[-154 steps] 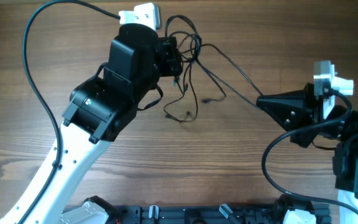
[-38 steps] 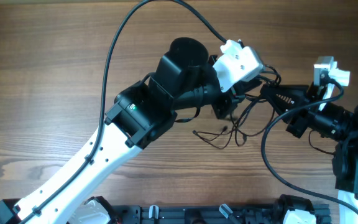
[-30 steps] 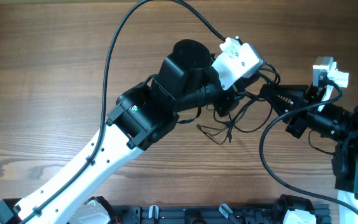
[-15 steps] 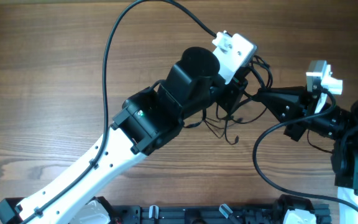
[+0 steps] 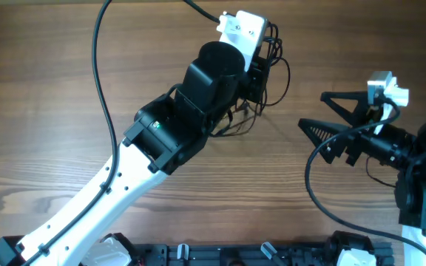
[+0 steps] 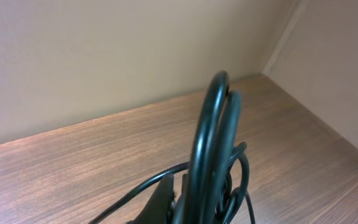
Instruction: Untangle cables
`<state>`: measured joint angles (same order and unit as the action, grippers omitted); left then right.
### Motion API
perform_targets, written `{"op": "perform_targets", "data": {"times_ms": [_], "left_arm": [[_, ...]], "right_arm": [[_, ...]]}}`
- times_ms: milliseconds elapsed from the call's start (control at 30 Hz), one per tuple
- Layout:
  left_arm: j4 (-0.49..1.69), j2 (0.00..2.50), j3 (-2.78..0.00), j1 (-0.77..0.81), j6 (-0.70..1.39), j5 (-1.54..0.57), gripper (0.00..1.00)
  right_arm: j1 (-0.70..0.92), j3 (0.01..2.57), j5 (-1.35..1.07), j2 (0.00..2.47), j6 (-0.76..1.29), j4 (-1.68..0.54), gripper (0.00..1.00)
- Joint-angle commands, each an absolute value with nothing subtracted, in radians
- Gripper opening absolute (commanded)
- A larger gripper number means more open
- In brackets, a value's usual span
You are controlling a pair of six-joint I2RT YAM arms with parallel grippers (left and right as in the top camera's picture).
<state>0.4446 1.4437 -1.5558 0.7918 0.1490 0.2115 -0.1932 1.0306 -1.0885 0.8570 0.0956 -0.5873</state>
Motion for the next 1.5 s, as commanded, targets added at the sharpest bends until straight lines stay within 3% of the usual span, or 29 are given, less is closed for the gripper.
{"op": "perform_targets", "data": {"times_ms": [0,333,1467], "left_arm": [[0.434,1.44,-1.571,0.794,0.165,0.142,0.04],[0.409,1.44,-1.571,0.795,0.165,-0.08,0.04],[0.4,1.44,-1.571,0.816,0.161,-0.123,0.04]], "right_arm": [[-0.194,1.032,-1.001,0.847,0.207,-0.558,0.99],[-0.194,1.032,-0.882,0.855,0.291,-0.487,1.0],[-0.194,1.032,-0.905,0.878,0.236,-0.533,0.98]]}}
